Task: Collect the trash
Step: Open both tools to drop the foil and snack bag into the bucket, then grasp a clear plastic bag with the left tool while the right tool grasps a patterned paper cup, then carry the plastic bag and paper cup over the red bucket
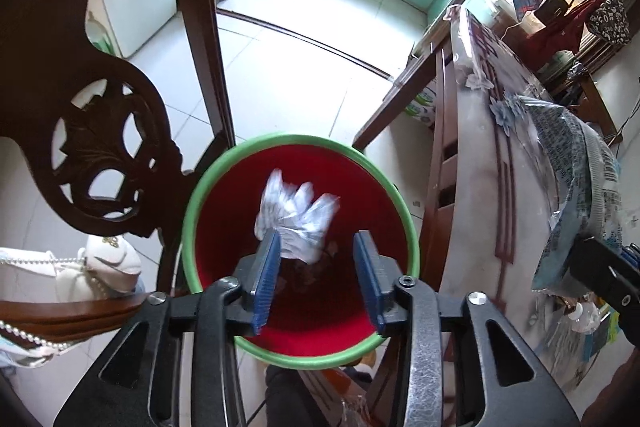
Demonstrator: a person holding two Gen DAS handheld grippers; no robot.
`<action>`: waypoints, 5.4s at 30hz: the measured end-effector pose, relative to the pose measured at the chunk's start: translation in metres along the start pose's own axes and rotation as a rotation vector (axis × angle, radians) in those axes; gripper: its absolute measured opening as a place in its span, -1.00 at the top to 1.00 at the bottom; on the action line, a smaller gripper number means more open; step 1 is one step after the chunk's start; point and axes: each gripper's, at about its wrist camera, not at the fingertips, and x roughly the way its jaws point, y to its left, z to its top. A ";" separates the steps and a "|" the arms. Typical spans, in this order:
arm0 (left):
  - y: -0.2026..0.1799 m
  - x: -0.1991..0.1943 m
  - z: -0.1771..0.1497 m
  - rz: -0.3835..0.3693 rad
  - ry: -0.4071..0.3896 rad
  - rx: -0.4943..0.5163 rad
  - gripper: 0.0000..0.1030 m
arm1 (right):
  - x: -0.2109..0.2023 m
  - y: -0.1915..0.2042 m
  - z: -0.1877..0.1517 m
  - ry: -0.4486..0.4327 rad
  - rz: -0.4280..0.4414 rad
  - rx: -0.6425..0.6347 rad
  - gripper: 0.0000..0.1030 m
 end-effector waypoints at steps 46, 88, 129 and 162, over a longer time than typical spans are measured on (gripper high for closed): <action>-0.214 0.002 -0.043 -0.114 -0.015 0.318 -0.31 | -0.201 -0.347 -0.167 0.202 -0.539 0.137 -0.18; -0.344 0.073 -0.035 -0.069 0.021 0.311 0.81 | -0.220 -0.411 -0.201 -0.053 -0.250 0.344 0.66; -0.220 -0.007 -0.057 -0.127 -0.018 0.256 0.80 | -0.189 -0.269 -0.129 -0.147 -0.214 0.331 0.66; -0.073 -0.028 -0.044 -0.024 -0.049 0.061 0.81 | -0.111 -0.130 -0.052 -0.125 -0.075 0.103 0.65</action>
